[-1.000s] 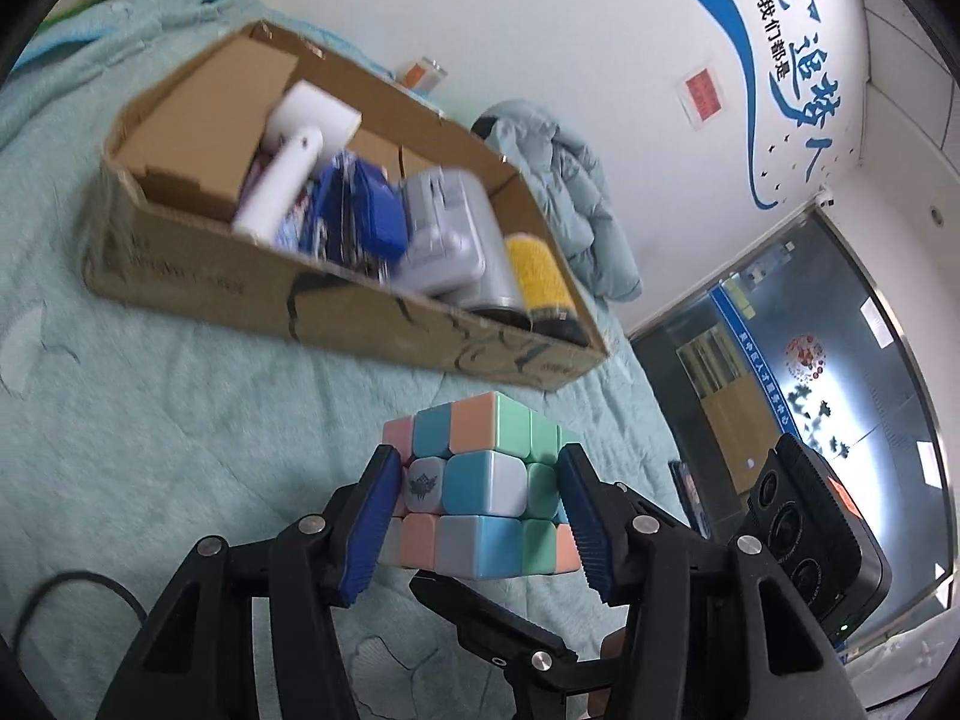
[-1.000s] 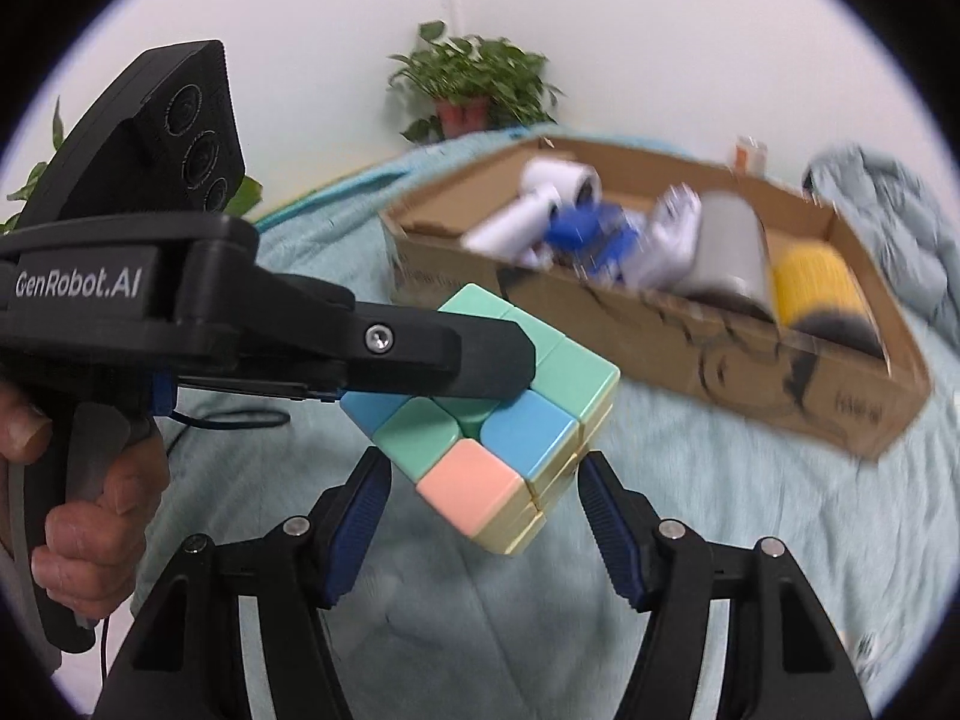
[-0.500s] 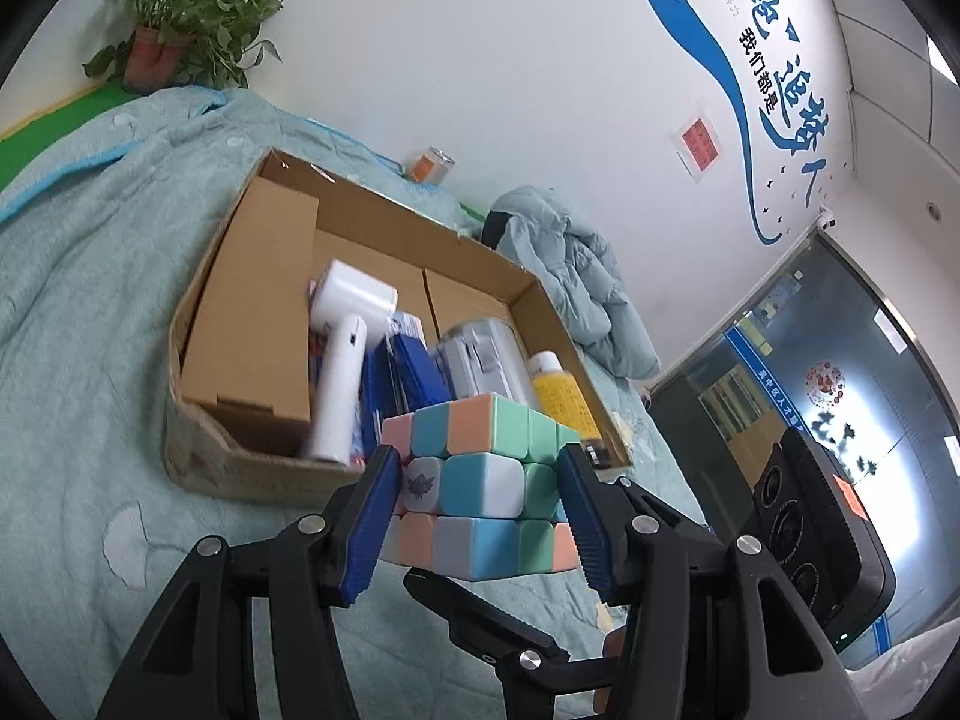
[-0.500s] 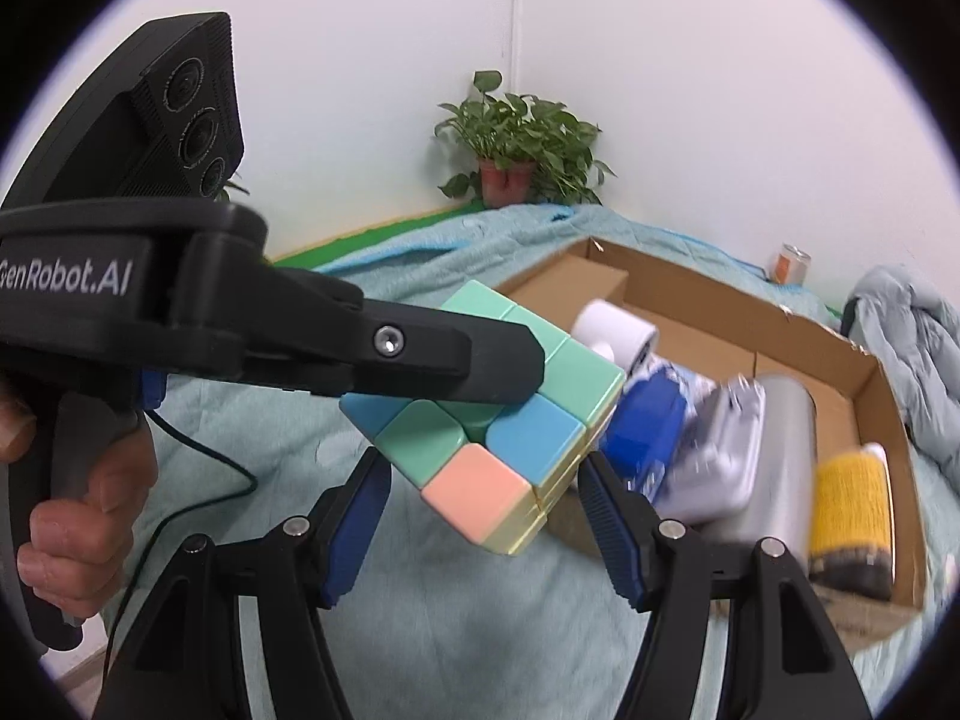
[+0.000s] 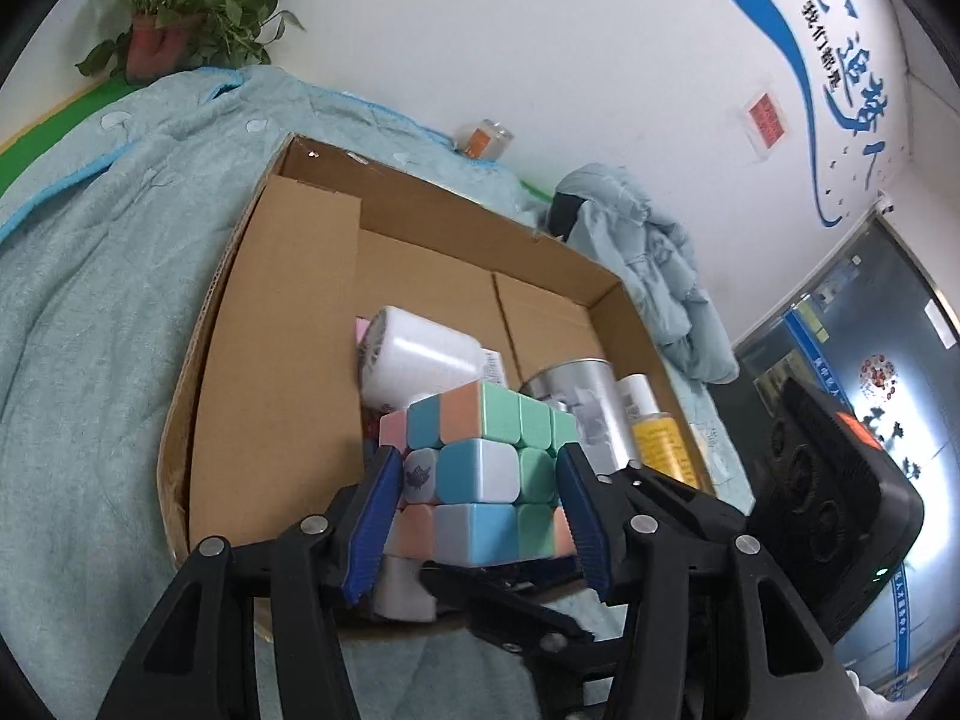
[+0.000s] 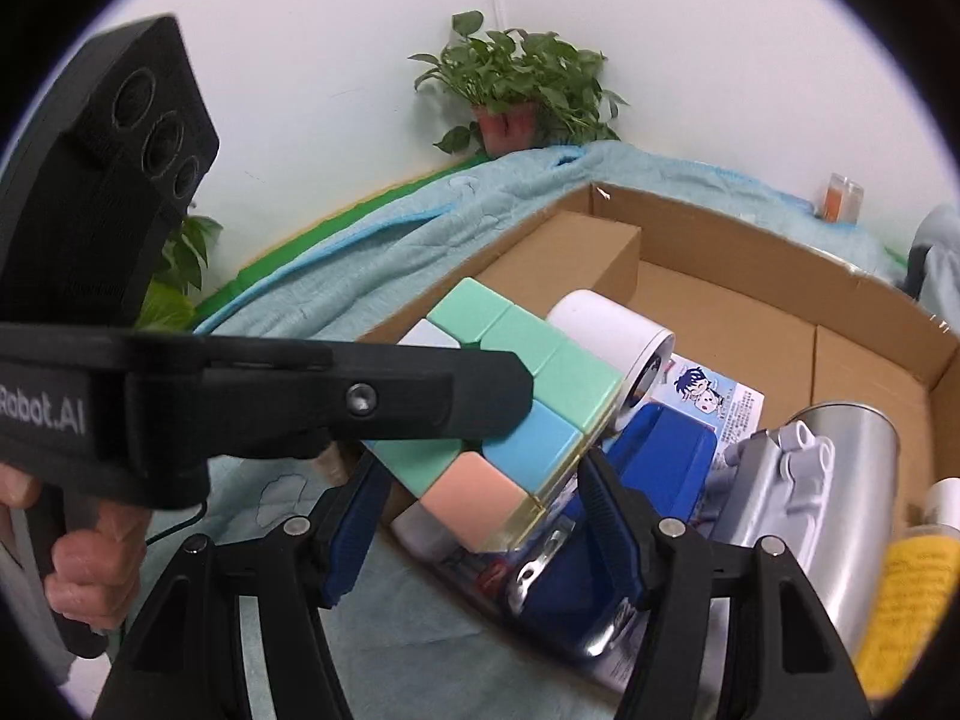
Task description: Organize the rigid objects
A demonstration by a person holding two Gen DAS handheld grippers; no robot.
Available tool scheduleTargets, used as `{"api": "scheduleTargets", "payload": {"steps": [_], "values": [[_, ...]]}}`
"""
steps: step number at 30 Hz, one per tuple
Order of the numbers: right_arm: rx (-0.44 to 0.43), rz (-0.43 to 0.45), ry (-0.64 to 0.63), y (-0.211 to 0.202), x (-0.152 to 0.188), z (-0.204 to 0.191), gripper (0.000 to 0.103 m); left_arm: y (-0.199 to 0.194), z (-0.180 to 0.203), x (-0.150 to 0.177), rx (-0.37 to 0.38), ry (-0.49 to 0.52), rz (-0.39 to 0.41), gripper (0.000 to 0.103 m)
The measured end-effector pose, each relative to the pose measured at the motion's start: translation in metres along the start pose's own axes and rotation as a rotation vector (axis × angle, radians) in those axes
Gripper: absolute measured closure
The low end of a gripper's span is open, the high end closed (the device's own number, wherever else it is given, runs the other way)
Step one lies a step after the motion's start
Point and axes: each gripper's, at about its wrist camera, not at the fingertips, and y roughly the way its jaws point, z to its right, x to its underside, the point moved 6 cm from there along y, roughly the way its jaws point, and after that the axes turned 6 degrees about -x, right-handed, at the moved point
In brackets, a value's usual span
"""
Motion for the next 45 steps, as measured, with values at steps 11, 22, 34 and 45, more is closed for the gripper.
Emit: {"api": "scheduleTargets", "payload": {"steps": [11,22,34,45], "values": [[0.072,0.023,0.024,-0.031,0.022,0.004,0.030,0.017,0.008,0.027,-0.036,0.016,-0.040,0.039],[0.170,0.056,0.158,-0.078,0.068,0.015,0.008,-0.042,0.044,0.056,-0.270,0.194,0.259,0.001],[0.462,0.181,0.198,-0.147,0.086,0.009,0.002,-0.095,0.106,0.106,-0.524,0.341,0.498,0.001],[0.518,0.228,0.233,-0.180,0.106,0.008,0.002,-0.093,0.131,0.130,-0.501,0.333,0.430,0.001]]}}
